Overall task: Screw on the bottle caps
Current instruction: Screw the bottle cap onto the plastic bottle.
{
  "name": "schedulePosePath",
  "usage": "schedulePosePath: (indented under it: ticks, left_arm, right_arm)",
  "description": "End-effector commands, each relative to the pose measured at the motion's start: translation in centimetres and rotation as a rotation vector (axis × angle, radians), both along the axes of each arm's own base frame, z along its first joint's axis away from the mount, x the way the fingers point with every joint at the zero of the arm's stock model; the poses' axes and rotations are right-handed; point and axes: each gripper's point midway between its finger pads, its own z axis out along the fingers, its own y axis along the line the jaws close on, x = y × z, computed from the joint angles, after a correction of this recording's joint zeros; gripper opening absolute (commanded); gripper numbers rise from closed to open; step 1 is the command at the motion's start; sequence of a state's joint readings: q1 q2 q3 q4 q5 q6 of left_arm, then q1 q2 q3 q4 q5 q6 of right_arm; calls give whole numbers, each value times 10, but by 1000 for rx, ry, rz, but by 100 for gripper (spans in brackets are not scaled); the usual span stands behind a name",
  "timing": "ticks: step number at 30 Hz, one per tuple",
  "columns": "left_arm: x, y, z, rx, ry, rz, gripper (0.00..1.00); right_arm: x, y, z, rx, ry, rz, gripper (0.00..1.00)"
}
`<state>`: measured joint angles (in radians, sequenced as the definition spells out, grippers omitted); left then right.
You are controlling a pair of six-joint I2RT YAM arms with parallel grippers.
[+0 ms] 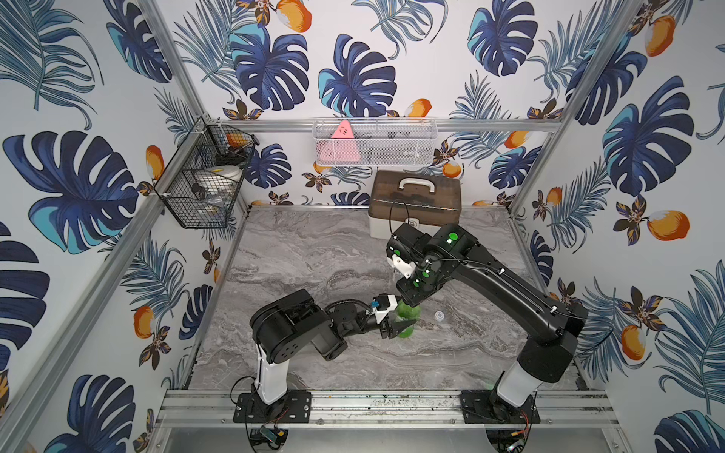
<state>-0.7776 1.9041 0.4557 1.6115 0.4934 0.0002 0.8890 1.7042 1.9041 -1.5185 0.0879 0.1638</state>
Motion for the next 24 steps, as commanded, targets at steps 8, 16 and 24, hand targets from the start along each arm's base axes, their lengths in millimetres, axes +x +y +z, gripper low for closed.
schedulePosePath:
  ticks: [8,16,24]
  left_arm:
    - [-8,-1,-24,65,64,-36,69]
    - [-7,0,-24,66,62,-33,69]
    - [-8,-1,-24,66,62,-35,69]
  right_arm:
    - [0,0,-6,-19,6,-3,45]
    - [-3,2,-10,-6,24,-9,39]
    - [-4,6,-10,36,42,-19,34]
